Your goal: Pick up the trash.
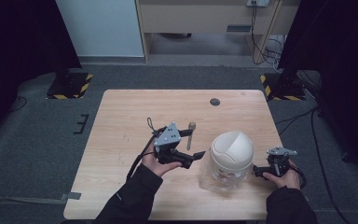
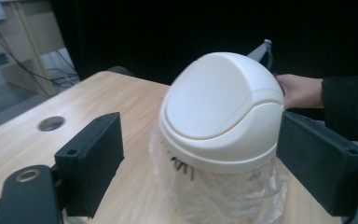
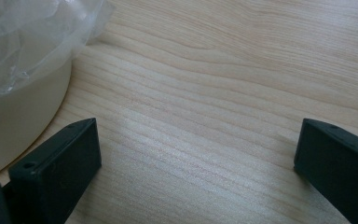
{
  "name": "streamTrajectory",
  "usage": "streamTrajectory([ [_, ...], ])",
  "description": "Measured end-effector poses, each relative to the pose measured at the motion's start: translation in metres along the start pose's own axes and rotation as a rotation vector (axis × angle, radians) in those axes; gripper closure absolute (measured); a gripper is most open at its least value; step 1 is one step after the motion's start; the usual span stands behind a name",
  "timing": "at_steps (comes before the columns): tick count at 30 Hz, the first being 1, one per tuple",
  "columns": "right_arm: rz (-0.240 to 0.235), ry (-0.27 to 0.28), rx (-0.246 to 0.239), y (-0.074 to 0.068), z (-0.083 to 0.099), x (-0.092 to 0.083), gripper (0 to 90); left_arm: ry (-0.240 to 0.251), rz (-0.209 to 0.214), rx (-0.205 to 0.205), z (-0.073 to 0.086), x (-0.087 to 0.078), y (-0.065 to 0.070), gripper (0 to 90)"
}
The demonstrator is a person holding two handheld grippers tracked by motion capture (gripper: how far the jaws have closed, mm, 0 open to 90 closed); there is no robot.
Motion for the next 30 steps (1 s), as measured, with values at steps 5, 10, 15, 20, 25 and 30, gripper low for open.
streamTrajectory([
  [5, 0.0, 0.0, 0.0, 0.0, 0.0, 0.0, 0.8, -0.036, 0.042, -0.001, 0.004, 0.023, 0.008, 14.4],
  [10, 0.0, 0.0, 0.0, 0.0, 0.0, 0.0, 0.8, -0.07, 0.087, 0.001, 0.008, 0.046, 0.018, 14.8],
  [15, 0.0, 0.0, 0.0, 0.0, 0.0, 0.0, 0.8, -0.091, 0.122, 0.003, 0.01, 0.064, 0.026, 15.5],
  [20, 0.0, 0.0, 0.0, 0.0, 0.0, 0.0, 0.8, -0.131, 0.14, 0.023, 0.013, 0.078, 0.032, 15.4],
  [25, 0.0, 0.0, 0.001, 0.0, 0.0, 0.0, 0.8, -0.142, 0.143, 0.02, 0.015, 0.086, 0.034, 13.7],
  [30, 0.0, 0.0, 0.0, 0.0, 0.0, 0.0, 0.8, -0.155, 0.148, 0.006, 0.014, 0.092, 0.032, 13.8],
])
Point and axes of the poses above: each handheld gripper's, and its own axes: x roughly forward along the jaws, z roughly out of its underside, y roughly to its right, the point moved 3 cm from there along x, roughly forward along the jaws, and after that the axes turned 4 degrees about -x, right-handed, at the moved point
